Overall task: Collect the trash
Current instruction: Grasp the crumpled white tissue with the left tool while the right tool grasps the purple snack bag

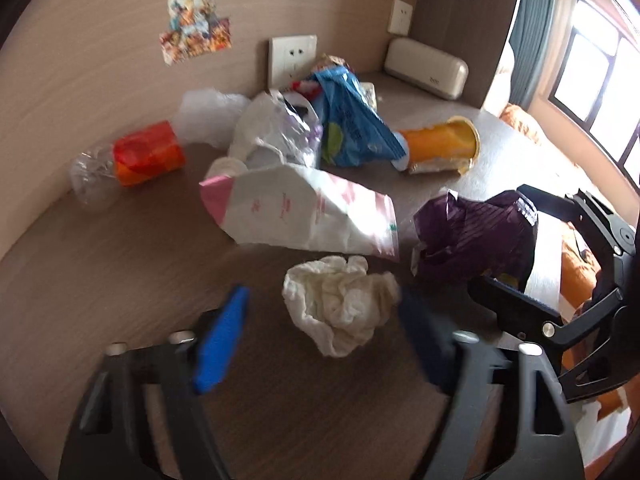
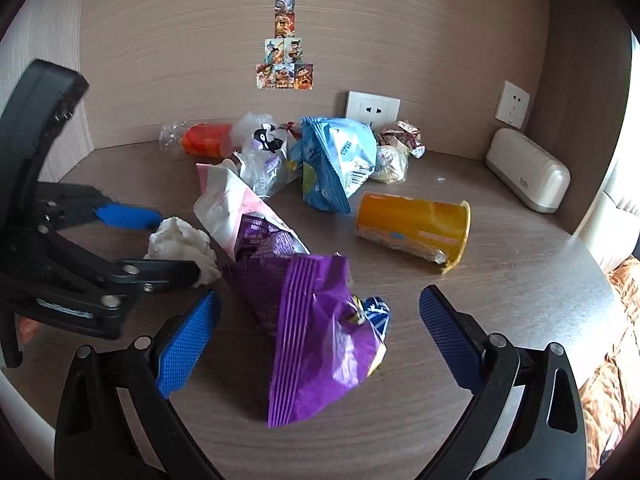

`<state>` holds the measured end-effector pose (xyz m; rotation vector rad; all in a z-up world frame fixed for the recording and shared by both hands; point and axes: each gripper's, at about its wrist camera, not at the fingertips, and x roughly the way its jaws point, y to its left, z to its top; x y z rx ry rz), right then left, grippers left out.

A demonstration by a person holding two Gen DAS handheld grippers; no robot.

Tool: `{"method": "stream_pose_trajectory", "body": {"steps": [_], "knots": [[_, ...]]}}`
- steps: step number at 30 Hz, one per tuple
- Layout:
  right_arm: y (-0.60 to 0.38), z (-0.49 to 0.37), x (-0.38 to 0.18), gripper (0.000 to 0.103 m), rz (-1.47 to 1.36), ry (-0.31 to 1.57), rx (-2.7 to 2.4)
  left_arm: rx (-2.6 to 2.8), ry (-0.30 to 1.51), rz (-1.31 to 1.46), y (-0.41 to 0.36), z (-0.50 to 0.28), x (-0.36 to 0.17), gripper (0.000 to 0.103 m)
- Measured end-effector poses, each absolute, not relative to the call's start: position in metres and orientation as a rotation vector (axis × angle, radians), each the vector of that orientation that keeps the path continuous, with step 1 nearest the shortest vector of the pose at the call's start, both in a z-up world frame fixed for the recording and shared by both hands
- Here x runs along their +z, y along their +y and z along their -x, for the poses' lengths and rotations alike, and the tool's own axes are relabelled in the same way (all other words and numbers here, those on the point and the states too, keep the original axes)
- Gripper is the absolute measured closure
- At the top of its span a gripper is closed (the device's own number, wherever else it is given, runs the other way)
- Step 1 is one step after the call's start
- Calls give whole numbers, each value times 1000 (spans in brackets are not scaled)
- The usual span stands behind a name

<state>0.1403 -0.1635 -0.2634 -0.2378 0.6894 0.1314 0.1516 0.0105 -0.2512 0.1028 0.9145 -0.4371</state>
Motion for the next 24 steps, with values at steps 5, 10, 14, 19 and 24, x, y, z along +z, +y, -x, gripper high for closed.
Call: {"method": "stream_pose_trajectory", "body": {"steps": [5, 10, 14, 19, 24], "knots": [[-161, -146, -266, 59, 223, 724, 175, -490, 919, -93, 1, -148, -255, 65], [-163, -140, -257, 63, 198, 714, 184, -484, 910, -88, 0, -144, -249, 70], [-167, -132, -246, 63, 177, 693, 180, -476, 889, -98, -2, -135, -234, 70], [-171, -117, -222, 63, 163, 657, 167, -475, 860, -124, -8, -122, -210, 70], [-183, -94, -190, 63, 146, 596, 144, -483, 814, -162, -24, -107, -181, 70]]}}
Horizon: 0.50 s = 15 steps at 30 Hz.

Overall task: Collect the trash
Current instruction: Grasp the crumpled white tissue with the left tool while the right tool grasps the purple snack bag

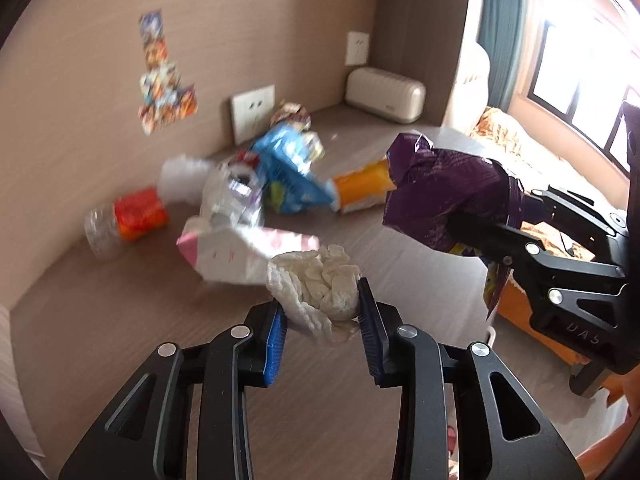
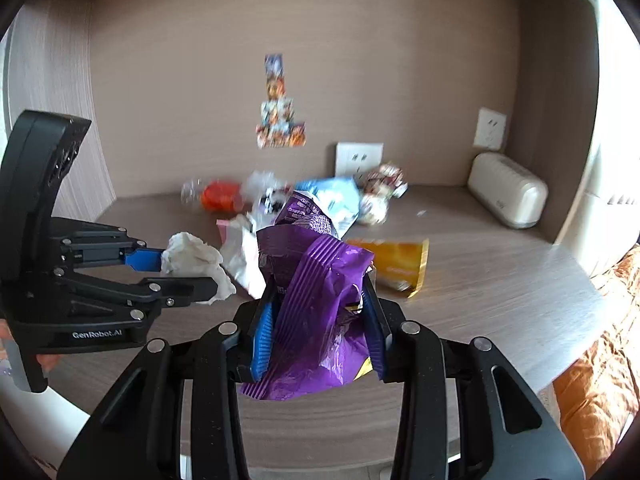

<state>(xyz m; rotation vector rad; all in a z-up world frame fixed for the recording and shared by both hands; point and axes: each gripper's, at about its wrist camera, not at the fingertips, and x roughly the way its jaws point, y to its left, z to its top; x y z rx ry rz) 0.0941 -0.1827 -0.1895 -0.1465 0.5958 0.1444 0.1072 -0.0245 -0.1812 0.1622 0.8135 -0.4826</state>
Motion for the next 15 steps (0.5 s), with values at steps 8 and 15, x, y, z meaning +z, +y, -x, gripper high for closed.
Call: {"method": "stream_pose_trajectory", "body": {"steps": [8, 15], "knots": [[-213, -46, -129, 63, 146, 491, 56, -560, 715, -193, -75, -81, -133, 70], [-248, 1, -88, 63, 152, 425, -59, -664, 652, -206, -132, -63, -102, 70]]}}
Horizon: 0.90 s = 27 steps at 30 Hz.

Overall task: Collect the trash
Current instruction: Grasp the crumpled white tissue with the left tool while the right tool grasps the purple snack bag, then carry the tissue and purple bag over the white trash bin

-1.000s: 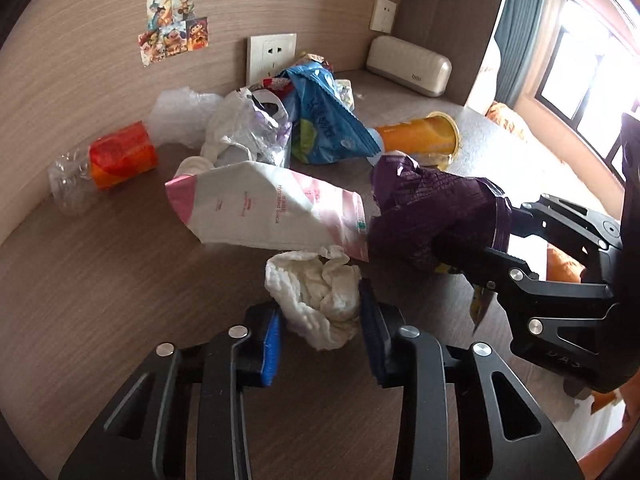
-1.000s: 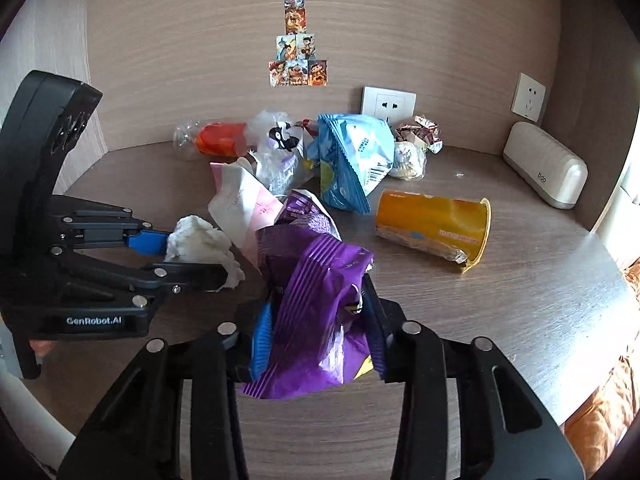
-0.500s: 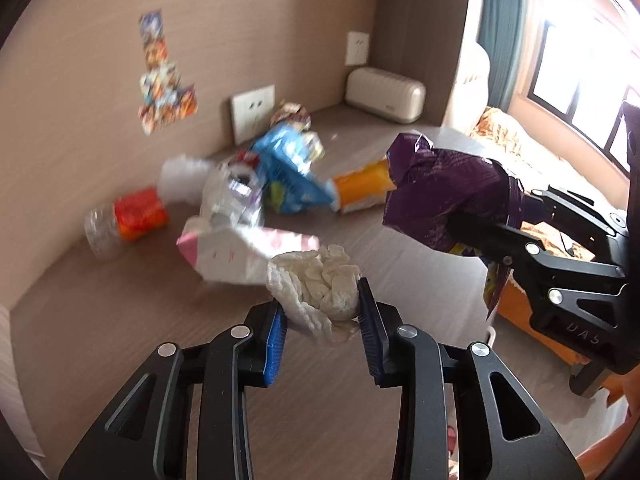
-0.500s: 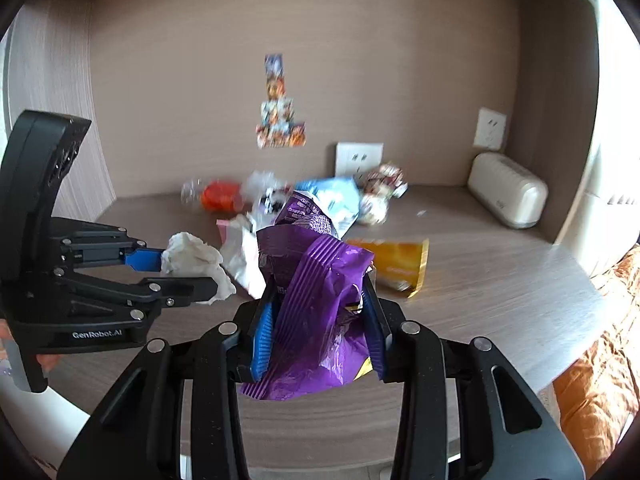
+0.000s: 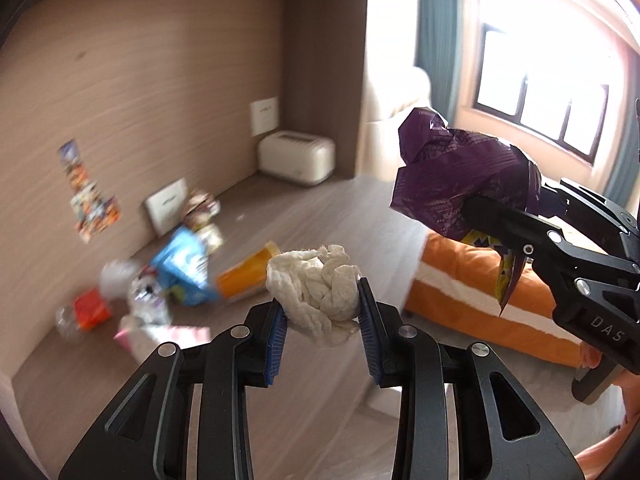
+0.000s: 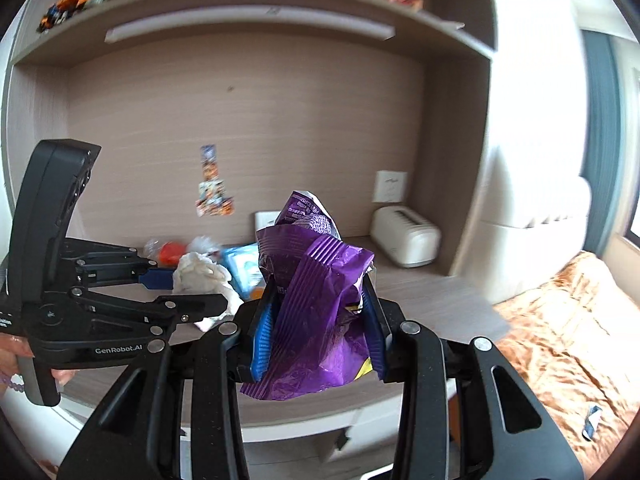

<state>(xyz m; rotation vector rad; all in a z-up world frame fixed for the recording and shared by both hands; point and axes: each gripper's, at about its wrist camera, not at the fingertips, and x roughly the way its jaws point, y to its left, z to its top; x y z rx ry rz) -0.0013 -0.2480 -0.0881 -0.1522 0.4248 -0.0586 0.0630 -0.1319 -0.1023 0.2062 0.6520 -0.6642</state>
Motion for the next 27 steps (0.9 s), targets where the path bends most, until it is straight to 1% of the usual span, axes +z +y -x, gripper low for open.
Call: {"method": "stream_pose_trajectory", "body": {"steps": [5, 11, 18, 27], "knots": [[-274, 33, -70, 63, 148, 397, -149, -750, 620, -224, -176, -45, -89, 70], [-302, 71, -60, 63, 132, 387, -238, -848, 614, -242, -222, -28, -85, 70], [-337, 105, -61, 63, 98, 384, -328, -933, 618, -284, -273, -10, -90, 70], [-378, 132, -70, 63, 48, 403, -413, -1025, 649, -325, -331, 1, -108, 70]]}}
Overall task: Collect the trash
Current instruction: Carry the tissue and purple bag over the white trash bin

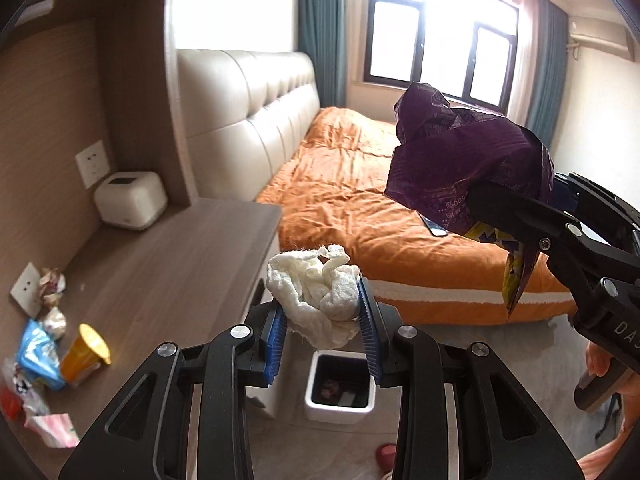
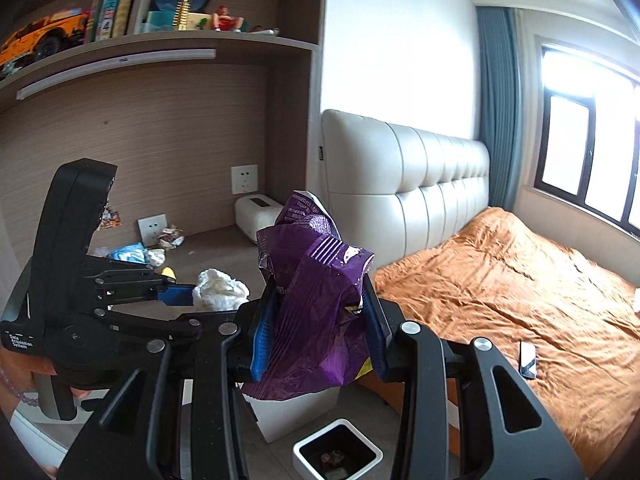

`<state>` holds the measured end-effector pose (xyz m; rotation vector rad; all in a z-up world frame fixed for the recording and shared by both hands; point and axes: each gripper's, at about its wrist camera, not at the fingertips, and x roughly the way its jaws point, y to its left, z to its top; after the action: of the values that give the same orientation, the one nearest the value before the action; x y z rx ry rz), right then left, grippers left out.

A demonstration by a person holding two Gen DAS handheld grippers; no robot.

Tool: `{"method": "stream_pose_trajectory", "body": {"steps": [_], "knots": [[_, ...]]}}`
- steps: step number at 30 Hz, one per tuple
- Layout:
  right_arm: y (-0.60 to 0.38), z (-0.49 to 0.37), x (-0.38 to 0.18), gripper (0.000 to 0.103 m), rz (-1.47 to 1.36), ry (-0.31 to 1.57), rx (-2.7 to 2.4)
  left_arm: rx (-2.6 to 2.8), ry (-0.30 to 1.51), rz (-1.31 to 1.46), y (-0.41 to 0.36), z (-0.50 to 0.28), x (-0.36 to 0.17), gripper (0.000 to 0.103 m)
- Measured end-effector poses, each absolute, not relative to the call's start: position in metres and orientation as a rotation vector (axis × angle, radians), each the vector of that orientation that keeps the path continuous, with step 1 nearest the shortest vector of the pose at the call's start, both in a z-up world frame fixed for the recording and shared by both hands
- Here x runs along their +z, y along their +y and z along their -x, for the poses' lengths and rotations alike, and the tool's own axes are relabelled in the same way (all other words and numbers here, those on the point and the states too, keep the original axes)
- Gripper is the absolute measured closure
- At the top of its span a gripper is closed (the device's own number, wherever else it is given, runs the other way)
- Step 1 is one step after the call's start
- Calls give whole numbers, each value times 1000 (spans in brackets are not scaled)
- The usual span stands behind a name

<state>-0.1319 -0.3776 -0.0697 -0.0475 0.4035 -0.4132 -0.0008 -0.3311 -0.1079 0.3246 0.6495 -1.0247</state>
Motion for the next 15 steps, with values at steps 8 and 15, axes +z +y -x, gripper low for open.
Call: {"method": "stream_pose_trajectory", "body": {"steps": [8, 15], "knots": [[-418, 139, -87, 63, 11, 440, -473, -1089, 690, -341, -381, 1, -137, 70], [-460, 129, -129, 63, -39, 502, -473, -1107, 761, -388, -418, -6, -194, 70]]}}
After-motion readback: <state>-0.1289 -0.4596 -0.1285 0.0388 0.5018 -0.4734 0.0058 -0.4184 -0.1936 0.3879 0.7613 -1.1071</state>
